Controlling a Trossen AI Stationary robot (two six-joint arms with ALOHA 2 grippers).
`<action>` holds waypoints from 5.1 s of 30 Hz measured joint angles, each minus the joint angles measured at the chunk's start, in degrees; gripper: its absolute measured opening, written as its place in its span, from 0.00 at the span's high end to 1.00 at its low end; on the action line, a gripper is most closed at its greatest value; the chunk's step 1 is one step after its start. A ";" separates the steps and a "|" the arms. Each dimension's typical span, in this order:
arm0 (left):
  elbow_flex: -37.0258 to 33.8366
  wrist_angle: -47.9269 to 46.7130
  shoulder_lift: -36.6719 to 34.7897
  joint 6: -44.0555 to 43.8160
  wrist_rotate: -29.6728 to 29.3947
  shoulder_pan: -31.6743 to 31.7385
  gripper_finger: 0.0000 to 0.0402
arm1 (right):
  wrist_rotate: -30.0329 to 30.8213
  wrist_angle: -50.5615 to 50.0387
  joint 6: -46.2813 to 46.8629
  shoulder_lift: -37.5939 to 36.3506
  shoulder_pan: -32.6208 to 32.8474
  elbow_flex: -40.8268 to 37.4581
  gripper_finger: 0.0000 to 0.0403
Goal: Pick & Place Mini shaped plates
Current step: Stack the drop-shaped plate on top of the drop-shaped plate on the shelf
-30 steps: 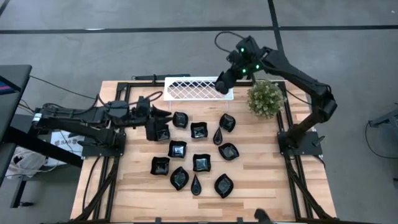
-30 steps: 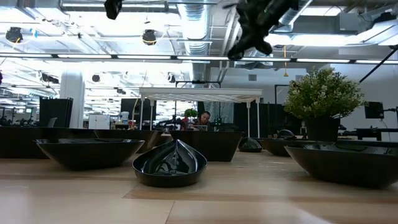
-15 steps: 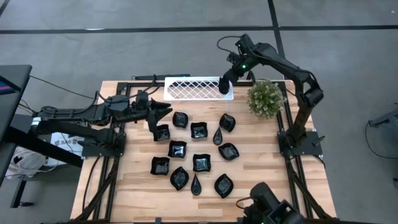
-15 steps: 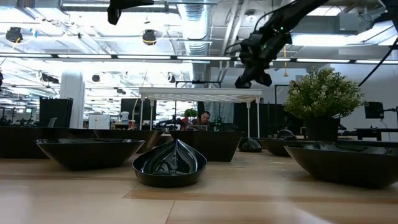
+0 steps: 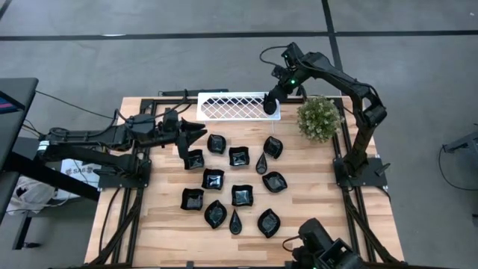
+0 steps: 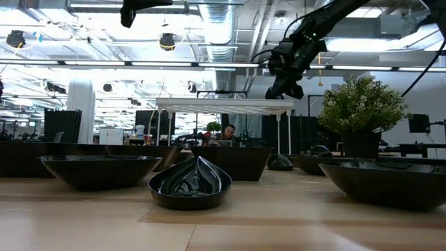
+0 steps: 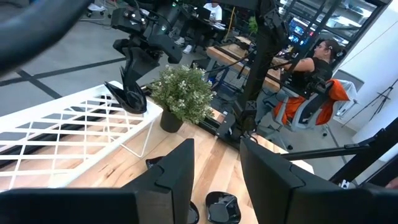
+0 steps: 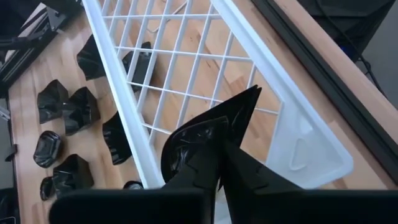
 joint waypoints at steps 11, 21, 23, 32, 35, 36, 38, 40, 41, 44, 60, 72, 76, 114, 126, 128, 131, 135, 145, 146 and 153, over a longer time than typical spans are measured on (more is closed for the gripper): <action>0.00 0.00 0.02 -0.02 0.00 0.00 0.67 | 0.12 0.49 -0.35 0.02 0.45 0.00 0.86; 0.00 0.00 0.02 0.00 0.00 0.00 0.67 | 0.24 1.52 -0.33 0.02 0.45 0.00 0.80; 0.00 0.00 0.02 0.00 0.00 0.00 0.67 | 0.24 1.75 -0.33 0.02 0.45 0.00 0.79; -0.02 0.00 0.02 -0.01 0.02 0.00 0.67 | 0.25 2.53 -0.69 0.02 0.45 0.00 0.67; -0.02 0.00 0.02 0.00 0.02 0.00 0.67 | 0.26 3.29 -0.66 0.02 0.45 0.03 0.63; -0.02 0.00 0.02 0.00 0.02 0.00 0.67 | 0.27 3.15 -0.66 0.02 0.45 0.21 0.62; -0.02 -0.02 0.02 0.00 0.02 -0.07 0.67 | 0.42 3.21 -0.68 -0.17 0.43 0.81 0.61; -0.02 -0.01 0.02 0.00 0.02 -0.19 0.67 | 1.00 4.06 -0.79 -1.15 0.61 1.63 0.61; -0.02 -0.02 0.02 0.00 0.02 -0.20 0.67 | 2.26 5.00 -0.73 -1.93 0.88 1.97 0.61; -0.04 -0.07 -0.27 0.00 0.13 -0.20 0.67 | 8.93 9.54 0.91 -5.49 2.34 2.14 0.61; -0.07 0.06 -6.78 3.46 0.51 -9.10 0.67 | 22.08 19.40 8.31 -22.97 17.18 2.16 0.63; -2.42 2.61 -12.30 6.78 0.52 -17.24 0.67 | 30.67 18.42 13.68 -21.95 30.10 1.82 0.64; -8.61 6.78 -18.61 5.59 0.46 -17.51 0.67 | 33.17 18.49 15.88 -21.29 34.61 1.81 0.66; -36.38 36.48 -26.47 -13.15 -2.34 -22.22 0.67 | 44.04 18.88 21.91 -12.98 70.45 1.90 0.71; -36.37 41.20 -18.76 -15.03 -6.65 -26.21 0.67 | 52.46 26.31 28.59 -18.59 73.82 -12.82 0.71; -36.37 41.57 -18.13 -15.04 -6.89 -26.47 0.67 | 52.52 31.27 29.26 -20.98 73.65 -16.62 0.71; -36.37 41.98 -17.56 -15.06 -6.99 -26.47 0.67 | 52.69 37.38 29.51 -24.85 73.75 -21.53 0.71; -36.37 43.85 -16.88 -15.08 -7.06 -26.47 0.67 | 52.72 42.47 32.15 -28.63 73.95 -26.73 0.71; -36.33 44.77 -15.57 -15.08 -7.56 -26.45 0.67 | 52.46 43.52 44.72 -24.83 74.03 -30.16 0.71; -36.33 44.89 -15.44 -15.08 -7.71 -26.45 0.67 | 52.47 43.90 44.84 -23.80 74.26 -30.16 0.71; -36.30 45.00 -13.44 -16.37 -7.41 -26.64 0.67 | 52.51 51.82 44.90 -16.70 76.18 -30.16 0.71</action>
